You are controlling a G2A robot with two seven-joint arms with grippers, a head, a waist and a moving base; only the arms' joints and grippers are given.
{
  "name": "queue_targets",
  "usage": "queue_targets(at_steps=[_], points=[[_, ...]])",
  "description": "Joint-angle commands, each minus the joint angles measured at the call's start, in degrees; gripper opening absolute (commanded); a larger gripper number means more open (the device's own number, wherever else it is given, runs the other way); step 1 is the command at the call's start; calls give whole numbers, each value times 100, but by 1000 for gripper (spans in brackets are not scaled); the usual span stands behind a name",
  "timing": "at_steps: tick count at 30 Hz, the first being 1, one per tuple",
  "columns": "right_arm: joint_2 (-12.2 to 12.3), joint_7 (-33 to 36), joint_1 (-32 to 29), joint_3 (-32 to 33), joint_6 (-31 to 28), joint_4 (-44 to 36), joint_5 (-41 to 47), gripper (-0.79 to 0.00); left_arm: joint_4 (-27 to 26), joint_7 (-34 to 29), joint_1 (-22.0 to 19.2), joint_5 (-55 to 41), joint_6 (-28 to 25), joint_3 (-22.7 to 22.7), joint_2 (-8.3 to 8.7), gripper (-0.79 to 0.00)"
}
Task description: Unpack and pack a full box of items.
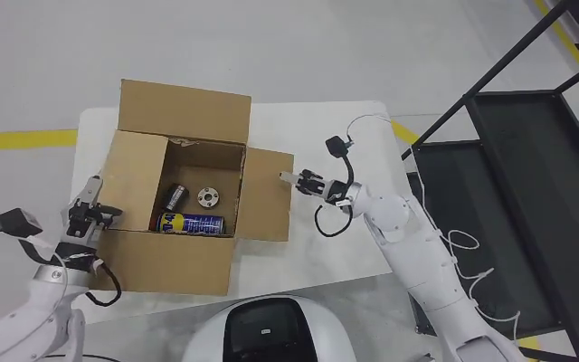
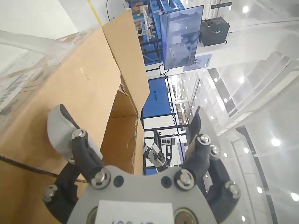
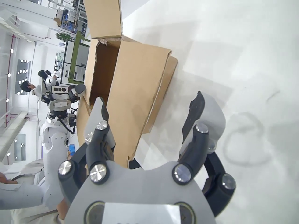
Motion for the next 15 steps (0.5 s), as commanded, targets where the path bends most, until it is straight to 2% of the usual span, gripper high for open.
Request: queue_targets(at_steps=[1,6,10,15], points=[[1,149,40,-15,-110,30,220,-166,-25,11,4,-21,-2,-23,-2,0],[41,696,-7,123,-419,-189,915,-188,-22,7,2,-23,-46,-34,-6,0],[94,1205,-117,287,-572,-529,1461,-172,-1,-21,-4,-4,-80,-39,-7,0],[139,1448,-155,365,-573,-896,1674,-172,-4,2,-17,-27,-76,-43,-12,0]])
